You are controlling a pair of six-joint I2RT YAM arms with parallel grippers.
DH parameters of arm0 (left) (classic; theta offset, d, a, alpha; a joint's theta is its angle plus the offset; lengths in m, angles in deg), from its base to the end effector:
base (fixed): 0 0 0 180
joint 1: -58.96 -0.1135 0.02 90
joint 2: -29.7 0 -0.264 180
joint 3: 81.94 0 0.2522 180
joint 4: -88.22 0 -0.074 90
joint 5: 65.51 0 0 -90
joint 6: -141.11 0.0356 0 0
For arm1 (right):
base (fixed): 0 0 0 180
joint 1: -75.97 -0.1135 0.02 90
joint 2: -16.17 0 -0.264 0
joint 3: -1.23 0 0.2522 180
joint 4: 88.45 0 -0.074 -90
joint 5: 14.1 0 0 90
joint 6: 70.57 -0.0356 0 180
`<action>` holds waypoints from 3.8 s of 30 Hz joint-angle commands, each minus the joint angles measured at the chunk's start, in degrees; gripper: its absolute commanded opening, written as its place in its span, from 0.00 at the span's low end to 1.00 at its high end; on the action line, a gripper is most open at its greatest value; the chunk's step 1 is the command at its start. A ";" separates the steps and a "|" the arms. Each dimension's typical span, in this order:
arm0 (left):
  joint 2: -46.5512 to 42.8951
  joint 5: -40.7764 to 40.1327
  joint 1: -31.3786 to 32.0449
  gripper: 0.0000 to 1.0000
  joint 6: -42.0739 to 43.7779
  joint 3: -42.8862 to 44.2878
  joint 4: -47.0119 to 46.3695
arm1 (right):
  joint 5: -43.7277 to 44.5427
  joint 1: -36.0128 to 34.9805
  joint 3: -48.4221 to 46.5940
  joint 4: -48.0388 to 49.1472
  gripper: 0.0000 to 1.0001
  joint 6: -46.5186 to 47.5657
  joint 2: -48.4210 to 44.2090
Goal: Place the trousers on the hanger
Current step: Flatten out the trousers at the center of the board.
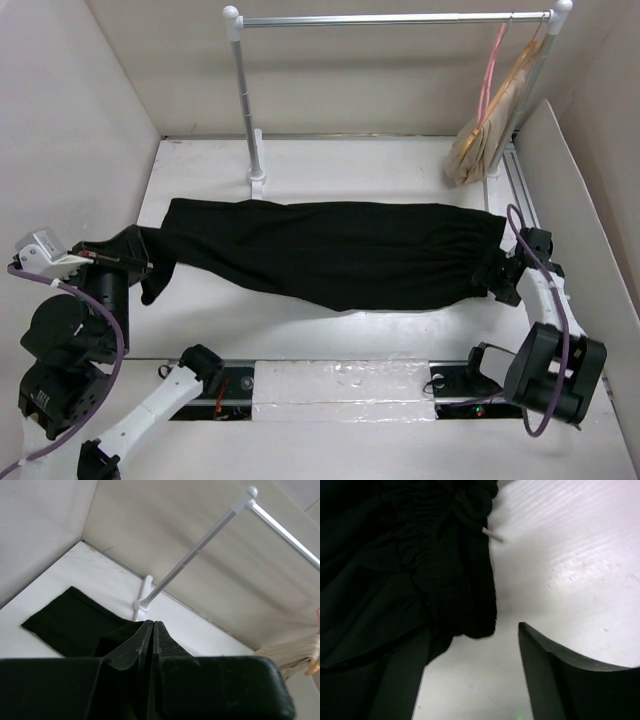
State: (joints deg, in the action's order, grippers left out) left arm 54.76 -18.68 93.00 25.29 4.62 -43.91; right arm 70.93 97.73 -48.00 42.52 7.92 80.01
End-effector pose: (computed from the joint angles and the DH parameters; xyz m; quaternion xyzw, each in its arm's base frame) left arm 0.0123 0.0211 0.4705 -0.2472 0.5941 -0.1676 0.7469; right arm 0.1834 -0.0699 0.1888 0.2690 0.9349 0.0217 0.2307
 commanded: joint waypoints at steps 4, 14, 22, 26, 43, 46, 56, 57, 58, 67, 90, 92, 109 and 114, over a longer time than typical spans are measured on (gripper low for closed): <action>-3.43 -3.75 0.15 0.00 -4.58 1.73 9.74 | -4.16 4.68 -0.92 13.01 0.46 -3.35 8.84; -9.15 -2.44 1.29 0.34 -11.35 4.64 20.47 | -2.76 11.37 -9.71 16.11 0.00 -0.45 18.25; -2.93 -0.33 1.29 0.44 -13.11 5.17 25.66 | -5.56 11.38 -14.19 12.51 0.72 2.01 12.56; 2.26 3.18 1.29 0.47 -11.10 4.90 22.33 | -8.47 0.60 -14.11 9.96 0.72 3.77 3.33; 22.64 8.02 1.29 0.50 -19.73 9.83 16.52 | -13.40 -75.84 -19.50 22.96 0.32 8.06 13.88; 28.36 10.56 1.29 0.50 -14.54 25.06 16.43 | -13.92 -83.26 -28.23 24.10 0.54 10.80 23.32; 30.50 18.22 1.29 0.49 -13.90 33.39 16.08 | -18.31 -88.20 -59.27 18.74 0.71 15.20 55.95; 29.79 18.04 1.29 0.49 -13.90 31.29 15.73 | -18.58 -88.20 -59.72 18.83 0.70 14.76 56.66; 28.83 17.43 1.29 0.49 -13.82 30.49 15.81 | -20.15 -88.20 -60.07 19.53 0.70 14.15 57.27; 27.32 16.81 1.29 0.48 -12.50 24.59 14.50 | -20.16 -89.43 -64.38 20.76 0.33 11.60 64.13; 28.91 17.42 1.29 0.50 -8.71 5.36 13.00 | -11.56 -100.24 -21.07 11.09 0.07 15.82 22.57; 29.25 18.12 1.29 0.51 -9.94 1.85 14.31 | -12.16 -100.24 -19.39 11.36 0.35 15.11 21.34; 32.32 31.04 -0.91 0.56 -14.08 -22.35 9.31 | -2.16 -98.31 -26.76 3.45 0.72 13.89 12.02; 37.96 37.46 -0.91 0.56 -15.74 -26.12 6.68 | 4.61 -97.70 -26.85 3.27 0.72 11.86 6.41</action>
State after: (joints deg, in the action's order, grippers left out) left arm 91.81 14.49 92.24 11.21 -20.00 -35.13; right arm 70.32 -0.43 -72.91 44.73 21.93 91.22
